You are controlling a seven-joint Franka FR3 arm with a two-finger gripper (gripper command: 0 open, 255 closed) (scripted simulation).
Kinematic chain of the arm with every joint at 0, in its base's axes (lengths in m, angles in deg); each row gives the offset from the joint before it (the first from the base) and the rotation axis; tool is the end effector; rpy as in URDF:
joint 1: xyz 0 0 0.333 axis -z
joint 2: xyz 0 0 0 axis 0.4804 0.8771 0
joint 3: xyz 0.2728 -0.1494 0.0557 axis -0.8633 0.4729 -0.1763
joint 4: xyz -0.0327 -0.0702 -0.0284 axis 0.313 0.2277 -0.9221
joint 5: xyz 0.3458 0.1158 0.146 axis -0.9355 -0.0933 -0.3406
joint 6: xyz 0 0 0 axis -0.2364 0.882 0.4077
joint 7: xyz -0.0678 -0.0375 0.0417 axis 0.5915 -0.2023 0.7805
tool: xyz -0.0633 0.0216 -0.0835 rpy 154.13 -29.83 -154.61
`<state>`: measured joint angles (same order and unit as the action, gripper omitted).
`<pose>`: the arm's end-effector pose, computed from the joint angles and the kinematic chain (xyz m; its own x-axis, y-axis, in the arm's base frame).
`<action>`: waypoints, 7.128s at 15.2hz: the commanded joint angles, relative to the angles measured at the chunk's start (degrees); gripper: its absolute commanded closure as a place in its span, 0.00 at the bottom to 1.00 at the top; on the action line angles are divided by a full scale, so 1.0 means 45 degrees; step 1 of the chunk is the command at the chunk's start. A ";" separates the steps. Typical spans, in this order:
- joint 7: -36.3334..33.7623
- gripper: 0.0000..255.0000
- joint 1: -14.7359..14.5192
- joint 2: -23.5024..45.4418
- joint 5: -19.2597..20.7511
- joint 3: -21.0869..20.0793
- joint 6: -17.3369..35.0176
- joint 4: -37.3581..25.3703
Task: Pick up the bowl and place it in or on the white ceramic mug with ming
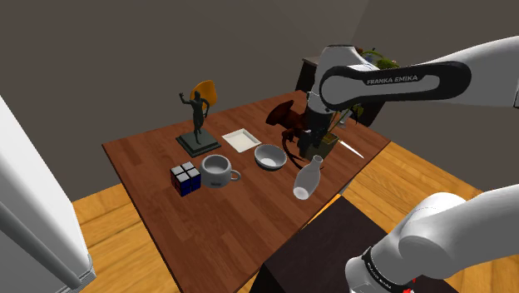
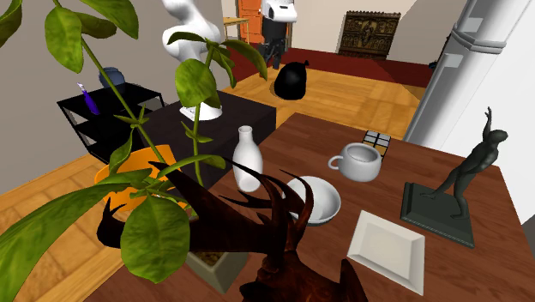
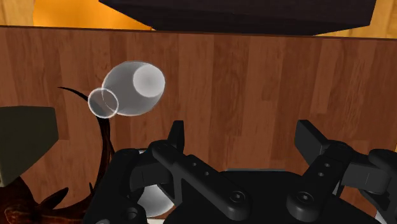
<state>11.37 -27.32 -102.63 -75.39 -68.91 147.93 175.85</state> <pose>0.4038 -0.0143 0.4280 0.9861 0.1063 -0.1278 0.1047 -0.9943 -0.0190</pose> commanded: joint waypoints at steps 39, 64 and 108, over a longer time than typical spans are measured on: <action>0.0704 0.00 0.0765 1.4896 -0.0298 0.0328 0.6814 -0.9422; 0.0692 1.00 0.0728 1.3421 -0.0254 0.0374 0.5700 -0.9062; -0.4668 1.00 -0.3447 1.3835 0.0401 -0.0738 -0.0474 -1.5606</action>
<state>-8.57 -41.93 -41.92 -73.72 -72.07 147.16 108.55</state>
